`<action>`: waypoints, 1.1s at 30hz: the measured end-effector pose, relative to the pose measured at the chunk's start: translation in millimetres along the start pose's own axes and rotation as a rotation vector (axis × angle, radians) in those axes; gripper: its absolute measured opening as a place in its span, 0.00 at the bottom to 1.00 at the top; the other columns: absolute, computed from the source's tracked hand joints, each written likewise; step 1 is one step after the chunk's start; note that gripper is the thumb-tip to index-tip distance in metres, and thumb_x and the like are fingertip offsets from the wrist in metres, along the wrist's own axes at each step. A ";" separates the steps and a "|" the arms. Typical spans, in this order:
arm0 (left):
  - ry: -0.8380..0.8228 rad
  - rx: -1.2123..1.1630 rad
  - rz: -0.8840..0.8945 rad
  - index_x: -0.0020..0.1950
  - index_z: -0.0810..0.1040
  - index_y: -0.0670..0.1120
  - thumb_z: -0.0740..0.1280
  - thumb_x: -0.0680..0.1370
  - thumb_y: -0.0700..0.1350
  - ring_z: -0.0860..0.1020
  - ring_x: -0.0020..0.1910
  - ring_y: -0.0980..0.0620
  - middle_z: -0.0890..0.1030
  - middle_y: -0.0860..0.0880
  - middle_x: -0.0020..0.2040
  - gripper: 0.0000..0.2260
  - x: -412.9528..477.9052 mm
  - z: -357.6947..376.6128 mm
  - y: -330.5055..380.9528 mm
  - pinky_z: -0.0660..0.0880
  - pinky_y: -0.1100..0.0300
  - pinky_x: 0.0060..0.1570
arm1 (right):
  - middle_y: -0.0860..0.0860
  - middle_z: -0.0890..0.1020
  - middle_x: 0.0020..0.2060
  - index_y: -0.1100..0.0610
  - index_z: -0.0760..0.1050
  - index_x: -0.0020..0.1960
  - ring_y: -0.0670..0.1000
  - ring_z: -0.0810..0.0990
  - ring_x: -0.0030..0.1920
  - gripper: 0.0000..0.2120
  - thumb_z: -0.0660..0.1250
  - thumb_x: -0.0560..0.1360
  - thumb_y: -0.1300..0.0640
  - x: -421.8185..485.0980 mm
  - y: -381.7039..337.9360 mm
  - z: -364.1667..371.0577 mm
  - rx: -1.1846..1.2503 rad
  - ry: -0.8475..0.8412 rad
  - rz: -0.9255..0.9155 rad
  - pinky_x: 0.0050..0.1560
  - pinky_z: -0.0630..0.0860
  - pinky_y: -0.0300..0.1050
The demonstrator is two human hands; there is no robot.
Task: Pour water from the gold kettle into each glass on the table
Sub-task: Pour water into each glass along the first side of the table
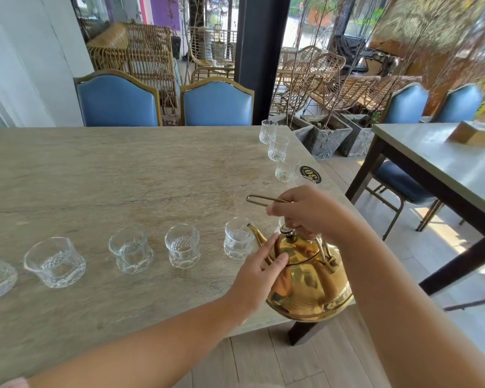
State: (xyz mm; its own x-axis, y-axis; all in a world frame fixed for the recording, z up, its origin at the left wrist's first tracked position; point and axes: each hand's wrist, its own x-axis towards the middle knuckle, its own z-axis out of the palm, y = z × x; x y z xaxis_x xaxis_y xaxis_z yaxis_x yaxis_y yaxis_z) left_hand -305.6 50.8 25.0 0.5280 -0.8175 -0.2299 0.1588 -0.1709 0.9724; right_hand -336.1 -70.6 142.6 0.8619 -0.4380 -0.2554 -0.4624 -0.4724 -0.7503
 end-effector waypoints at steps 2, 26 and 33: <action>0.017 0.059 0.016 0.67 0.62 0.72 0.63 0.78 0.56 0.77 0.60 0.51 0.71 0.50 0.66 0.20 1.6 -0.1 -2.4 0.76 0.54 0.60 | 0.49 0.71 0.23 0.69 0.76 0.44 0.48 0.63 0.21 0.14 0.68 0.74 0.56 -3.4 6.4 0.5 0.054 0.027 0.006 0.22 0.61 0.40; 0.287 0.539 0.103 0.71 0.56 0.68 0.51 0.72 0.67 0.47 0.76 0.56 0.53 0.53 0.77 0.27 -4.6 134.2 1.6 0.51 0.44 0.74 | 0.49 0.64 0.19 0.57 0.69 0.28 0.45 0.58 0.17 0.17 0.68 0.73 0.54 -67.0 104.2 -84.4 0.406 0.084 -0.057 0.18 0.56 0.35; 0.250 0.478 0.128 0.72 0.56 0.65 0.54 0.72 0.66 0.59 0.72 0.55 0.60 0.55 0.72 0.28 15.3 189.6 1.1 0.61 0.50 0.71 | 0.50 0.64 0.20 0.61 0.73 0.31 0.47 0.58 0.19 0.16 0.68 0.73 0.52 -73.6 144.2 -123.9 0.395 0.155 -0.061 0.20 0.55 0.36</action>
State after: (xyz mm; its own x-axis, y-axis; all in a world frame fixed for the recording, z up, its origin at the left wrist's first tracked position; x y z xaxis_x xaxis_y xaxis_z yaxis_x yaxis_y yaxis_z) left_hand -455.5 -66.2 30.0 0.7093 -0.7028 -0.0549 -0.2851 -0.3572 0.8895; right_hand -492.0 -201.3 128.7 0.8298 -0.5424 -0.1311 -0.2702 -0.1849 -0.9449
